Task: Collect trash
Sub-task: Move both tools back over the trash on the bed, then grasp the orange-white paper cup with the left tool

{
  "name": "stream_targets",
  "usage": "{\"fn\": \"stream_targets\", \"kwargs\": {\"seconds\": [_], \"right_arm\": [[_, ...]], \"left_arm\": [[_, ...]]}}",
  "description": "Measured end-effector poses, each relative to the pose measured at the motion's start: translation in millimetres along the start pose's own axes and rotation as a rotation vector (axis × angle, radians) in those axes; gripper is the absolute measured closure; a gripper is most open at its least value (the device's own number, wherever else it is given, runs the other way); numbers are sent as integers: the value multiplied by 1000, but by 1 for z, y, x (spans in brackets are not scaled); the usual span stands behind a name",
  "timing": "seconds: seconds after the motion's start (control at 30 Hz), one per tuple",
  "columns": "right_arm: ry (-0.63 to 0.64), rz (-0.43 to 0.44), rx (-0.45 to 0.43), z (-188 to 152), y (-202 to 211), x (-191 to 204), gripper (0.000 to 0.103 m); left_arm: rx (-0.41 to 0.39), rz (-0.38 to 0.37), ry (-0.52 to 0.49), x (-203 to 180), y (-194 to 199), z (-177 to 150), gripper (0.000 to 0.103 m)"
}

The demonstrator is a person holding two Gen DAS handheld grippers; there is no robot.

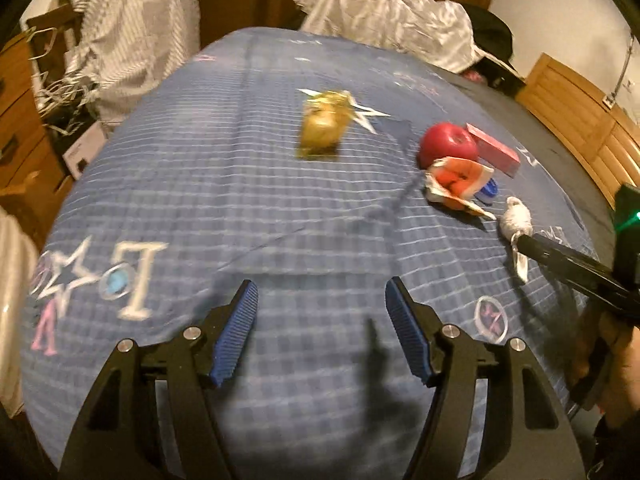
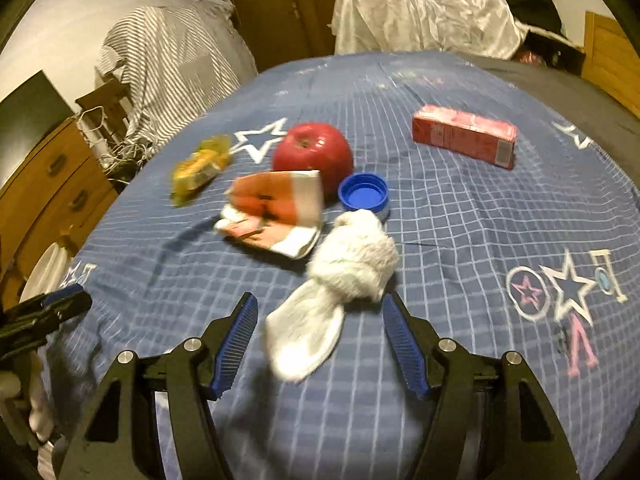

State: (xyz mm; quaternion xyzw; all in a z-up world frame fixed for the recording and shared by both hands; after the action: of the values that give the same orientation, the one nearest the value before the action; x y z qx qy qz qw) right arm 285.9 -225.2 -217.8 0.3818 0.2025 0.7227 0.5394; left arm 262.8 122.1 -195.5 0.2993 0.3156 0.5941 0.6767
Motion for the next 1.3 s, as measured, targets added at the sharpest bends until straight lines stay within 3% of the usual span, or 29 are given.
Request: {"fn": "stream_targets", "kwargs": {"seconds": [0.07, 0.1, 0.13, 0.23, 0.43, 0.6, 0.73, 0.93, 1.0, 1.07, 1.13, 1.3], "right_arm": [[-2, 18, 33, 7, -16, 5, 37], [-2, 20, 50, 10, -22, 1, 43], [-9, 22, 67, 11, -28, -3, 60], [-8, 51, 77, 14, -25, -14, 73], [-9, 53, 65, -3, 13, -60, 74], [-76, 122, 60, -21, 37, -84, 74], [-92, 146, 56, -24, 39, -89, 74], [-98, 168, 45, -27, 45, -94, 74], [-99, 171, 46, -28, 47, -96, 72], [-83, 149, 38, -28, 55, -99, 66], [-43, 118, 1, -22, 69, -99, 55], [40, 104, -34, 7, 82, -88, 53]], "left_arm": [[6, -15, -1, -10, -12, 11, 39], [7, -27, 3, -15, -18, 18, 39], [6, -35, 5, -20, -23, 25, 39], [-13, -60, 7, -33, -35, 49, 34], [-46, -97, -8, -61, -65, 93, 30], [-57, -155, -5, -84, -94, 118, 26], [22, -280, -81, -120, -108, 102, 25], [175, -539, -453, -204, -68, 23, 25], [202, -557, -519, -211, -51, 3, 25], [196, -551, -514, -207, -44, 0, 25], [168, -514, -450, -189, -41, 6, 25], [39, -394, -293, -153, -41, 48, 25]]}}
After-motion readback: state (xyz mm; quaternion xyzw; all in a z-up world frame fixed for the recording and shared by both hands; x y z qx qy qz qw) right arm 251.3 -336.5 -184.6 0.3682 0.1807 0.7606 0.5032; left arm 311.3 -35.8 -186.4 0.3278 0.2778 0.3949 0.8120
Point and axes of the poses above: each gripper's, at about its wrist camera, not at the fingertips, and y roughly against the way its jaws point, x to its left, z to its top, the point moved 10 cm from there along -y, roughly the way its jaws point, and after that the axes turned 8 degrees about -y, right-handed, at the moved point
